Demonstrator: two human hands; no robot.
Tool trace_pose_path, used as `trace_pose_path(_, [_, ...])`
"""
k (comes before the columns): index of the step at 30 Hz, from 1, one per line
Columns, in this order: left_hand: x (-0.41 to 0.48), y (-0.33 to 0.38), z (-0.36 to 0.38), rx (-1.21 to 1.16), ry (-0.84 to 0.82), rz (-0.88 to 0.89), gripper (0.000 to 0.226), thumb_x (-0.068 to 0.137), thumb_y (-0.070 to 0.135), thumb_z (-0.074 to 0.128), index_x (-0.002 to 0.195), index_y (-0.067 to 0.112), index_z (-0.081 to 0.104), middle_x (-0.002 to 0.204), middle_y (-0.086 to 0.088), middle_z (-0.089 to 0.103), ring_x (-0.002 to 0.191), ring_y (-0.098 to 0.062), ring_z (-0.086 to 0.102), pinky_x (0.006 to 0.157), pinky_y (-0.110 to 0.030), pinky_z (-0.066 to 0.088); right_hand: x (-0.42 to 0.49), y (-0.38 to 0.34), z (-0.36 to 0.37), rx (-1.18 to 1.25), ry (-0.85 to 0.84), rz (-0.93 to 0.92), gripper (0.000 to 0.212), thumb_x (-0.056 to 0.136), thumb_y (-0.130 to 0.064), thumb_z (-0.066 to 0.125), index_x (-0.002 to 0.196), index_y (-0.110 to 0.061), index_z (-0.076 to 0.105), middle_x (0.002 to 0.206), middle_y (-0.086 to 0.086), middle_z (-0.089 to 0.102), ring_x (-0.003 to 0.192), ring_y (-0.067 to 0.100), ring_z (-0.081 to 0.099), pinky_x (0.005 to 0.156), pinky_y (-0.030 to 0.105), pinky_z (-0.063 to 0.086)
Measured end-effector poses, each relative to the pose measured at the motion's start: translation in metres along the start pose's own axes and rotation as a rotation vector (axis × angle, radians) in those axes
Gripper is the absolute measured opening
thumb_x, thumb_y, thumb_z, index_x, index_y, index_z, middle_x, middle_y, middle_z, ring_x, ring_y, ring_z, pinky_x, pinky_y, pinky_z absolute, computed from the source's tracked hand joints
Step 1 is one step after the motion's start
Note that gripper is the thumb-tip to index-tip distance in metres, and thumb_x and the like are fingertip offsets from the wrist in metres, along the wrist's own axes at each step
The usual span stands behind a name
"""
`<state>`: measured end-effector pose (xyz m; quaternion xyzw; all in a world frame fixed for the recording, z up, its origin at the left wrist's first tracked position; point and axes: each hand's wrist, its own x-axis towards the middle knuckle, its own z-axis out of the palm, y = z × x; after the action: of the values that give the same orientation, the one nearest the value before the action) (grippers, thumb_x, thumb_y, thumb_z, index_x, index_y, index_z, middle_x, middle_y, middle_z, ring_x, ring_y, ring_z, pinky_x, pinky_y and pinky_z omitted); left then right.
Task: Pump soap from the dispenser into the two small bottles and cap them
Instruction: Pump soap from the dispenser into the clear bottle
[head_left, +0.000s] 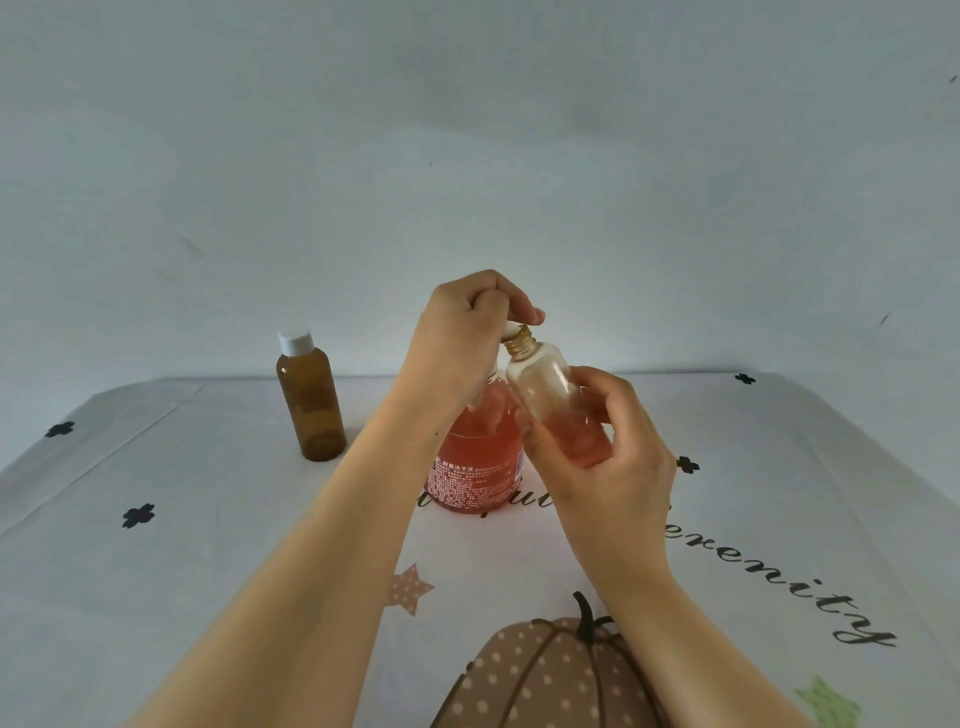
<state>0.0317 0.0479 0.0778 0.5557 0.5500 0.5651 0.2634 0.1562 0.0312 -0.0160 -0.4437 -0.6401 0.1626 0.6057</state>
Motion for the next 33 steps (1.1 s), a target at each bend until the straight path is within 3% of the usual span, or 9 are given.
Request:
trace_pose_path(4, [-0.001, 0.001, -0.002, 0.011, 0.024, 0.006, 0.036, 0.088, 0.002, 0.035, 0.065, 0.015, 0.059, 0.087, -0.001, 0.074, 0.058, -0.007, 0.06, 0.041, -0.019, 0.039, -0.003, -0.002, 0.0, 0.015, -0.008, -0.002, 0.048, 0.078, -0.052, 0.076, 0.116, -0.027, 0.061, 0.1, -0.009, 0.066, 0.09, 0.006, 0.063, 0.075, 0.011, 0.046])
trace_pose_path(9, [0.001, 0.007, -0.005, 0.029, 0.107, 0.037, 0.033, 0.084, 0.004, 0.036, 0.073, 0.015, 0.065, 0.088, 0.005, 0.073, 0.088, -0.019, 0.066, 0.068, -0.034, 0.049, 0.002, -0.006, 0.003, 0.065, 0.023, -0.01, 0.055, 0.075, -0.052, 0.077, 0.119, -0.025, 0.061, 0.1, -0.007, 0.065, 0.092, 0.0, 0.06, 0.075, 0.005, 0.043])
trace_pose_path(12, [0.002, 0.007, -0.006, 0.028, 0.11, 0.029, 0.032, 0.085, 0.003, 0.037, 0.079, 0.013, 0.067, 0.09, 0.005, 0.073, 0.089, -0.02, 0.066, 0.075, -0.038, 0.053, 0.001, -0.005, 0.003, 0.06, 0.042, -0.034, 0.055, 0.075, -0.055, 0.077, 0.118, -0.024, 0.062, 0.1, -0.006, 0.065, 0.091, -0.002, 0.058, 0.075, 0.002, 0.04])
trace_pose_path(16, [0.002, 0.006, -0.005, -0.051, 0.092, 0.037, 0.032, 0.084, 0.0, 0.037, 0.078, 0.01, 0.067, 0.084, 0.0, 0.074, 0.082, -0.011, 0.068, 0.07, -0.026, 0.052, 0.001, -0.003, 0.004, 0.065, 0.031, -0.041, 0.051, 0.076, -0.055, 0.073, 0.116, -0.026, 0.062, 0.103, -0.006, 0.065, 0.093, 0.002, 0.06, 0.078, 0.004, 0.042])
trace_pose_path(20, [0.003, 0.004, -0.005, -0.096, 0.087, 0.027, 0.031, 0.084, -0.001, 0.036, 0.079, 0.008, 0.066, 0.086, -0.005, 0.073, 0.074, -0.006, 0.067, 0.069, -0.025, 0.053, 0.001, -0.004, 0.003, 0.075, 0.029, -0.042, 0.051, 0.076, -0.058, 0.072, 0.115, -0.026, 0.062, 0.102, -0.009, 0.065, 0.093, 0.003, 0.061, 0.077, 0.005, 0.042])
trace_pose_path(25, [0.002, 0.003, -0.002, -0.113, 0.089, 0.033, 0.034, 0.084, -0.002, 0.034, 0.077, 0.009, 0.065, 0.088, -0.006, 0.073, 0.085, -0.016, 0.068, 0.077, -0.034, 0.054, 0.001, -0.001, 0.003, 0.056, 0.008, -0.023, 0.047, 0.077, -0.045, 0.081, 0.115, -0.023, 0.063, 0.102, -0.007, 0.065, 0.092, 0.004, 0.061, 0.077, 0.004, 0.042])
trace_pose_path(27, [0.001, 0.001, -0.001, -0.046, 0.067, 0.048, 0.035, 0.085, -0.001, 0.033, 0.076, 0.01, 0.065, 0.089, -0.003, 0.073, 0.089, -0.019, 0.068, 0.073, -0.036, 0.054, 0.001, 0.001, 0.002, 0.047, -0.009, -0.004, 0.048, 0.077, -0.046, 0.079, 0.115, -0.023, 0.062, 0.104, -0.007, 0.065, 0.093, 0.002, 0.06, 0.077, 0.002, 0.04])
trace_pose_path(30, [0.0, -0.004, 0.001, 0.021, 0.026, 0.04, 0.039, 0.087, 0.001, 0.033, 0.071, 0.015, 0.065, 0.09, 0.002, 0.074, 0.083, -0.02, 0.068, 0.049, -0.025, 0.042, -0.001, 0.004, 0.001, 0.014, -0.026, 0.009, 0.048, 0.076, -0.051, 0.074, 0.116, -0.026, 0.062, 0.105, -0.008, 0.065, 0.094, 0.001, 0.059, 0.078, 0.003, 0.04])
trace_pose_path(33, [0.0, -0.005, -0.001, 0.047, 0.035, 0.035, 0.04, 0.087, 0.002, 0.034, 0.067, 0.019, 0.064, 0.09, 0.003, 0.074, 0.057, -0.019, 0.059, 0.041, -0.022, 0.034, -0.003, 0.003, 0.001, 0.008, -0.025, 0.02, 0.048, 0.075, -0.051, 0.073, 0.115, -0.026, 0.062, 0.105, -0.008, 0.065, 0.094, 0.001, 0.06, 0.079, 0.002, 0.04])
